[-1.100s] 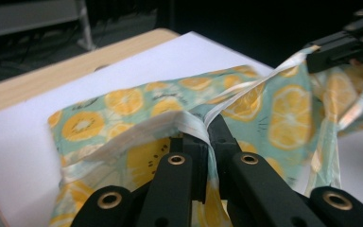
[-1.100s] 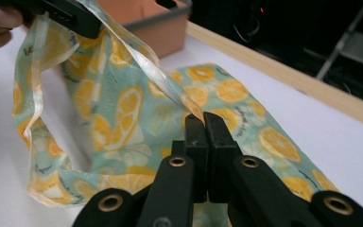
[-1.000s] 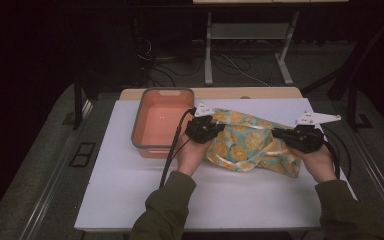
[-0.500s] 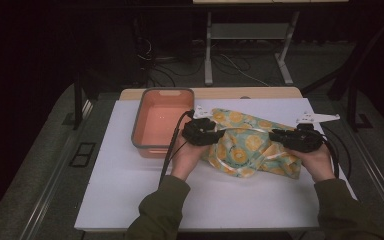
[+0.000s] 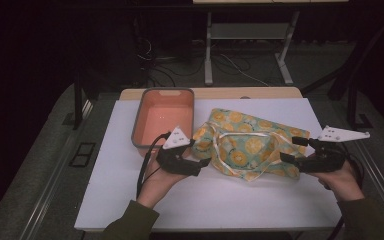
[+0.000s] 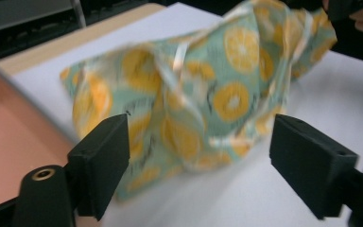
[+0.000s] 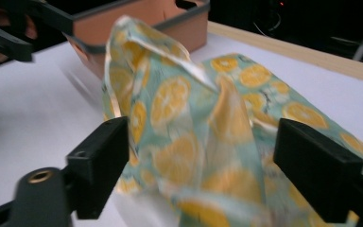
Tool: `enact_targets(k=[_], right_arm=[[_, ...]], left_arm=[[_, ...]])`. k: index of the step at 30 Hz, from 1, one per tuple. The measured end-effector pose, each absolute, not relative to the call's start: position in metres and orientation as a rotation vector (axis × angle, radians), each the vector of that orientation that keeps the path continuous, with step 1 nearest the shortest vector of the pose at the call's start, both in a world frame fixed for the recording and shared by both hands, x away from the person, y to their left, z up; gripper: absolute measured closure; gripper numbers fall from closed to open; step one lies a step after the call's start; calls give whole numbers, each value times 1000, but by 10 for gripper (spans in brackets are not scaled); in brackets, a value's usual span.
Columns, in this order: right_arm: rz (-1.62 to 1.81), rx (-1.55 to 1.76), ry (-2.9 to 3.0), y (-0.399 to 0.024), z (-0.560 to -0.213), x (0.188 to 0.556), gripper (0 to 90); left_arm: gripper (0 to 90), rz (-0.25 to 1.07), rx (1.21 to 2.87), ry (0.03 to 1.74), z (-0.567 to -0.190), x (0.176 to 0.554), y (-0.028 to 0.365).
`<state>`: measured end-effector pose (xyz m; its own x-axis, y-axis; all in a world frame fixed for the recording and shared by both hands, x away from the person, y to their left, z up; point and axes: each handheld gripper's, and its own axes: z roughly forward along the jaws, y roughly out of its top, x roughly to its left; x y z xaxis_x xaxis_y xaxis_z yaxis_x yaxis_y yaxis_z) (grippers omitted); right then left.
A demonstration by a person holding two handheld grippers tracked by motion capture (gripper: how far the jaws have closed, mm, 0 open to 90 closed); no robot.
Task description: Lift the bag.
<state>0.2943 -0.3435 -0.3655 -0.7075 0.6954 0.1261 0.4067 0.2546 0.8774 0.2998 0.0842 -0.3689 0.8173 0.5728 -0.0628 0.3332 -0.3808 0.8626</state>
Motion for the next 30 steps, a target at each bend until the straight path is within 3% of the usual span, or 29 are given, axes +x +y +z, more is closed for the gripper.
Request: enact_targets(k=[6, 13, 30], right_arm=[[1362, 1054, 2259, -352, -386, 281, 119], [1328, 1077, 2296, -347, -410, 273, 116], [1310, 1085, 2312, -339, -432, 272, 116]], left_arm=[[111, 262, 2010, 714, -392, 290, 118], [0, 245, 2016, 729, -412, 281, 144], [0, 256, 2033, 751, -433, 274, 164]])
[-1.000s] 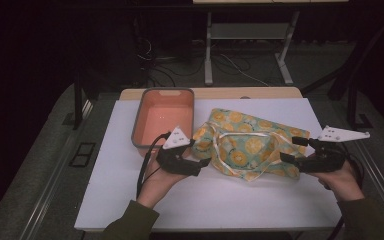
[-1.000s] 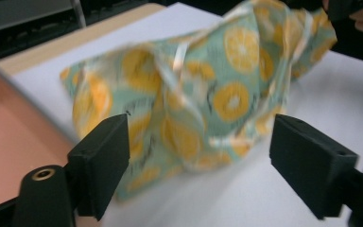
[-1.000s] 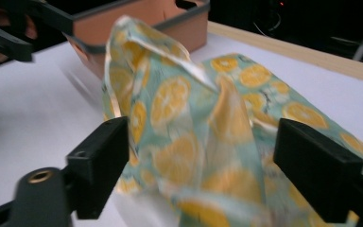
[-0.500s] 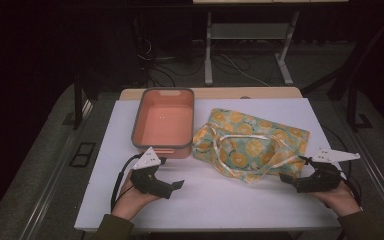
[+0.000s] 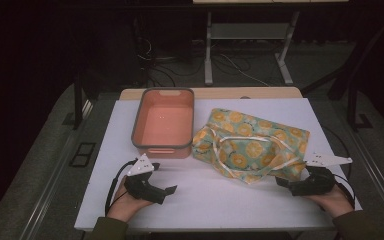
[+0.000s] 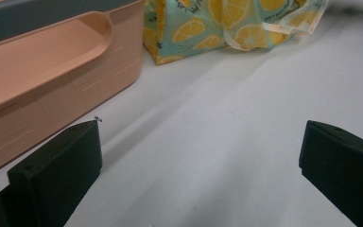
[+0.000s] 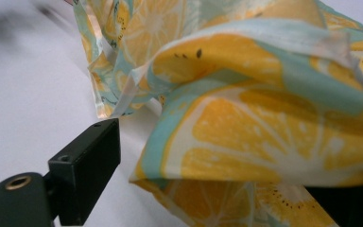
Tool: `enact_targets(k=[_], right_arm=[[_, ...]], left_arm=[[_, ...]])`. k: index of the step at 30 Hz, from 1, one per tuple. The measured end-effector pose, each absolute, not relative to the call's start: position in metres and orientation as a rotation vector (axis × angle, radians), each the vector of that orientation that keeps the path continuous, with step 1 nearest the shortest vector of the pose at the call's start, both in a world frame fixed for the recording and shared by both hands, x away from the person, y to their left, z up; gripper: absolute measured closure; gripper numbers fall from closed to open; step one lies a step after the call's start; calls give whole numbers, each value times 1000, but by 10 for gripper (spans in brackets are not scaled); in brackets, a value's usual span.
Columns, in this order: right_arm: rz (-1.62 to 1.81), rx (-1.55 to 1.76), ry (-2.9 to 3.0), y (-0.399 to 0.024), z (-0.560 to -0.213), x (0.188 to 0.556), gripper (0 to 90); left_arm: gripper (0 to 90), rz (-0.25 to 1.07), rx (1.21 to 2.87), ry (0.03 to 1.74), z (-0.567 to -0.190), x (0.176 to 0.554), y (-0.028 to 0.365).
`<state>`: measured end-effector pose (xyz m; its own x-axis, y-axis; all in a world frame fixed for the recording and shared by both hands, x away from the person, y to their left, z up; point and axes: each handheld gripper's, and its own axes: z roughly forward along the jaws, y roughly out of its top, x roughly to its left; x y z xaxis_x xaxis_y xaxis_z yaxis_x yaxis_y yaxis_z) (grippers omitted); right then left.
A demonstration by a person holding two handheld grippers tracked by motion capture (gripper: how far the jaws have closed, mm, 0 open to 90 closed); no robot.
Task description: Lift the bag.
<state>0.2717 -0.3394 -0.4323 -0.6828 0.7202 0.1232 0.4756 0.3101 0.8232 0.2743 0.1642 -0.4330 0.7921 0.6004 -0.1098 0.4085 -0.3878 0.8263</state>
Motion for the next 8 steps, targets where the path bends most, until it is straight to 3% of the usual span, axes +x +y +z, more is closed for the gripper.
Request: enact_targets(k=[8], right_arm=[[1321, 1075, 2303, -340, -431, 271, 116]], left_arm=[[0, 248, 2033, 746, -433, 274, 164]])
